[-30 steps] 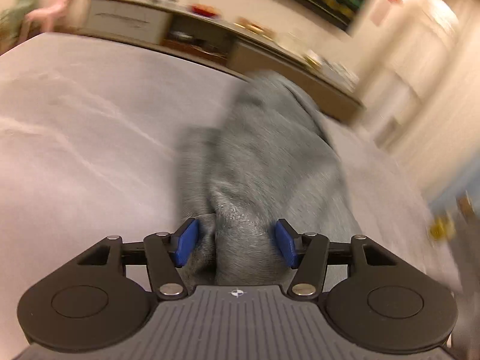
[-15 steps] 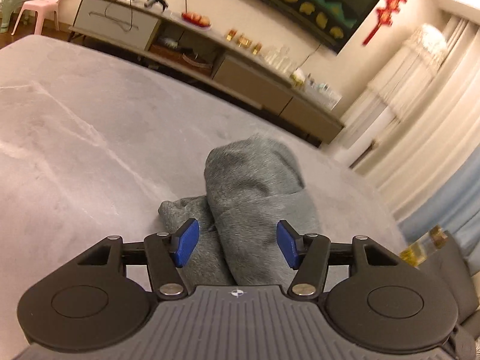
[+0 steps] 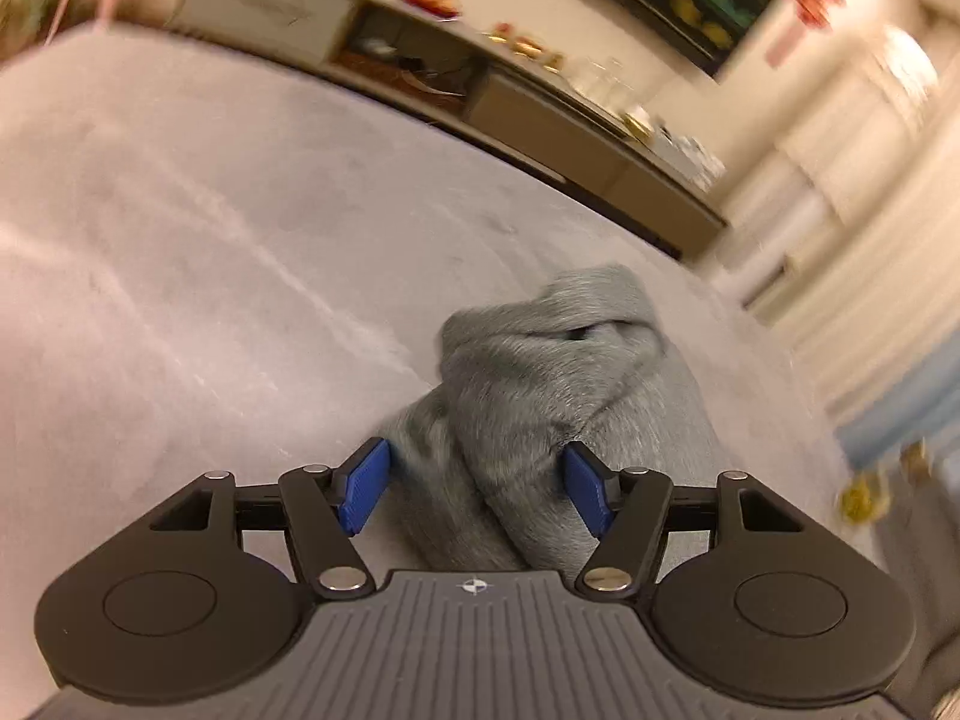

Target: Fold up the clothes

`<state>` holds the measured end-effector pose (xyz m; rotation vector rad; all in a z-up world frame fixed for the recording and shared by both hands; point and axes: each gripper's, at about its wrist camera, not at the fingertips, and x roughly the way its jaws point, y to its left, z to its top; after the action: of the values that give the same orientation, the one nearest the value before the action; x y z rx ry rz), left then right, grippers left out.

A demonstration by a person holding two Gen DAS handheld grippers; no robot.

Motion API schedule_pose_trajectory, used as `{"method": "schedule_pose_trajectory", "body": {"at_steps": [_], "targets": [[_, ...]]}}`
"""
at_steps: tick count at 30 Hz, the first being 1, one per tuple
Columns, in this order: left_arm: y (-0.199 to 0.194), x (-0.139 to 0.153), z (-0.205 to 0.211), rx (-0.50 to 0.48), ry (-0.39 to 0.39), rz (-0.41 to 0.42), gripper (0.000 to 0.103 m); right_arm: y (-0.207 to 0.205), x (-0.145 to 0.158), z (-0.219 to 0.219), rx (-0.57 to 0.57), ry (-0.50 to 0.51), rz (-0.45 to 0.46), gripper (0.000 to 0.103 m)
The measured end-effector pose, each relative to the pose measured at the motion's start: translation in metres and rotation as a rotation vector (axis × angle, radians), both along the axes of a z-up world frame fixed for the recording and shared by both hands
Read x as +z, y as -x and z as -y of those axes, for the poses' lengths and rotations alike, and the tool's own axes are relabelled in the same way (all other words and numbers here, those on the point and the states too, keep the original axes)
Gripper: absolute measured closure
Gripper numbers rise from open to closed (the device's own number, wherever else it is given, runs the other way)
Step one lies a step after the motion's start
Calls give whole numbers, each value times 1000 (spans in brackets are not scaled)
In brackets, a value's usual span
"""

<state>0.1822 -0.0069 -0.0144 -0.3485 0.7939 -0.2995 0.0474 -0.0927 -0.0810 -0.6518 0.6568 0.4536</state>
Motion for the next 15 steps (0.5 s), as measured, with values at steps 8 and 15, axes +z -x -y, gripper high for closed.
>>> {"method": "schedule_pose_trajectory", "body": {"at_steps": [8,15], "targets": [[-8,78,16,-61,-211,225,32,-20,43,63,2,-176,-132,61],[-108,43,117,-328,-484,55,28,-103,87,113,-211,-516,-62,33]]}}
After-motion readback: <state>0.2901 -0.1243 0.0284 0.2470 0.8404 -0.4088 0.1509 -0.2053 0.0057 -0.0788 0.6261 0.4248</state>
